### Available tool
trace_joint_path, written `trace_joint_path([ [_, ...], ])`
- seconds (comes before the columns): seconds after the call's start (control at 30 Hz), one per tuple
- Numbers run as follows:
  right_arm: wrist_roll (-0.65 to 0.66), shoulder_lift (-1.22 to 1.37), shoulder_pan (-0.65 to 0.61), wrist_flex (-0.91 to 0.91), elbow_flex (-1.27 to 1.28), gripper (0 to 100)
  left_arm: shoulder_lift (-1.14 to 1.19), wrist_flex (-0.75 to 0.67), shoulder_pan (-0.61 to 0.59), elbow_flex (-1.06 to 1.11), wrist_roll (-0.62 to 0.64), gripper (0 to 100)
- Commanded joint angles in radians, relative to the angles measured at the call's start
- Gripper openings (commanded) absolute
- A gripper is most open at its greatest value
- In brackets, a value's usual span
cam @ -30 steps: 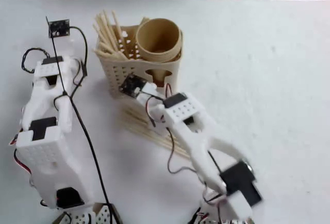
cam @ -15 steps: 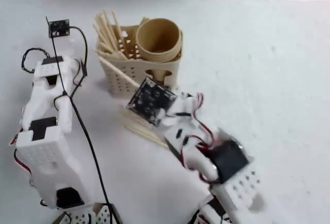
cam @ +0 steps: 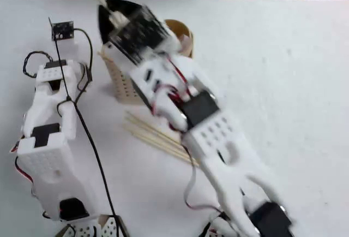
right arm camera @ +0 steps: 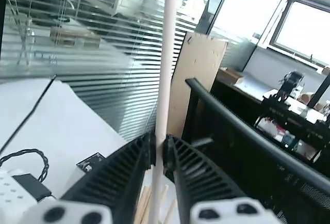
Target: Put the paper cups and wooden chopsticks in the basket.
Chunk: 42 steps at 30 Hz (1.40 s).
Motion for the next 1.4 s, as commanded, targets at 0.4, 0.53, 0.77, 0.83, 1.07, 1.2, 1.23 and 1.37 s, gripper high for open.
trace_joint_path([
  [0.4, -0.127, 0.160, 0.008, -0.027, -0.147, 8.7, 0.012, -0.014, -0.004, -0.063, -0.002, 12],
  [0.53, -0.127, 0.142, 0.016, 0.091, -0.153, 8.6, 0.012, -0.014, -0.004, -0.061, -0.002, 12],
  [0.77, -0.095, -0.087, 0.025, 0.851, -0.143, 5.0, 0.012, -0.014, -0.005, -0.061, -0.002, 12],
  [0.83, -0.026, -0.119, 0.013, 1.009, -0.112, 7.4, 0.012, -0.014, -0.005, -0.061, -0.002, 12],
  [1.07, 0.110, -0.119, -0.021, 0.921, 0.371, 9.4, 0.012, -0.012, -0.008, -0.063, -0.002, 12],
  [1.2, 0.167, -0.117, -0.016, 0.602, 0.674, 9.5, 0.012, -0.012, -0.008, -0.061, -0.002, 12],
  [1.23, 0.178, -0.113, -0.015, 0.547, 0.721, 9.5, 0.012, -0.012, -0.008, -0.061, -0.002, 12],
  [1.37, 0.192, -0.025, 0.039, 0.467, 0.755, 9.5, 0.012, -0.012, -0.008, -0.061, -0.002, 12],
])
